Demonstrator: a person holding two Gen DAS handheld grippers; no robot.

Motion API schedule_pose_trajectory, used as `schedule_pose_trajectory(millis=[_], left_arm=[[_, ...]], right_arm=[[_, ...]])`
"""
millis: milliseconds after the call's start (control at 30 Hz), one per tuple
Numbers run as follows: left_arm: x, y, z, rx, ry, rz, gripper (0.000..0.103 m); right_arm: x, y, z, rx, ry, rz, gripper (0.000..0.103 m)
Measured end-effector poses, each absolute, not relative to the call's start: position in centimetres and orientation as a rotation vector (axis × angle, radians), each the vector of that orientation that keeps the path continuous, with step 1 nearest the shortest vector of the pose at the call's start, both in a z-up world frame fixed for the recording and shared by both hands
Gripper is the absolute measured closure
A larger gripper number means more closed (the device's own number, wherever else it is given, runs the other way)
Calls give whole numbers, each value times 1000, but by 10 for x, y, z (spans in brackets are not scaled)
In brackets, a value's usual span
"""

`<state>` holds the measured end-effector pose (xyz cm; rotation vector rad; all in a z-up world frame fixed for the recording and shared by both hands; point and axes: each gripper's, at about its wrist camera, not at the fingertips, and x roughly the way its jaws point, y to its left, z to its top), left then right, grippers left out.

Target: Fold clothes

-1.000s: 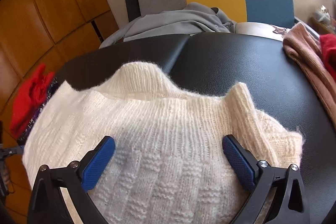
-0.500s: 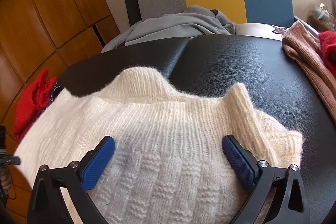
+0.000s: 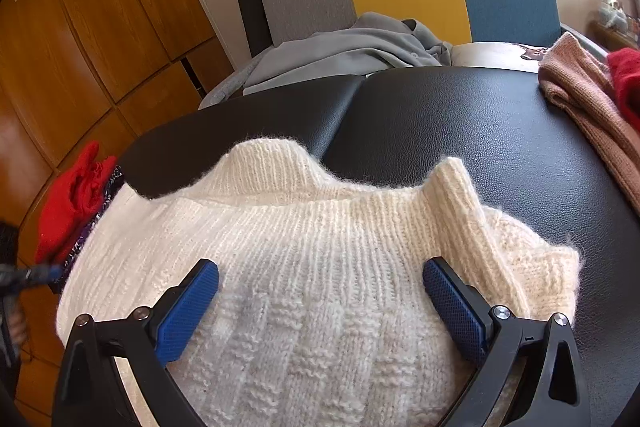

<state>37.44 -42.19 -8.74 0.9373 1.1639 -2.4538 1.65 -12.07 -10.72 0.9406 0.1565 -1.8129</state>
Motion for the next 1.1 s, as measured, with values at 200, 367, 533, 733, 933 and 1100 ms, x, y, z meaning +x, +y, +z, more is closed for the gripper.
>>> schedule_pose_trajectory(millis=[200,367,533,733,933,1100], left_arm=[[297,-450,-100,1137,1028,-2407,74],[293,-437,-93,1127,869,-2346,97],[310,-444,-114,1067,912,-2231,93],[287,-413,-54,931,739,-2383,71],[188,-367,-71,1263,469,-2551,67],[155,-376,-106,1394,637,-2484,67]], right_arm=[[14,-121,-107,941,138,-1807,0],[14,-120,-106,937,130,-1808,0],[13,-121,-106,938,125,-1802,0],[12,-119,-105,936,108,-1795,0],[17,-120,-97,923,150,-1810,0],[22,-122,-88,904,191,-1822,12]])
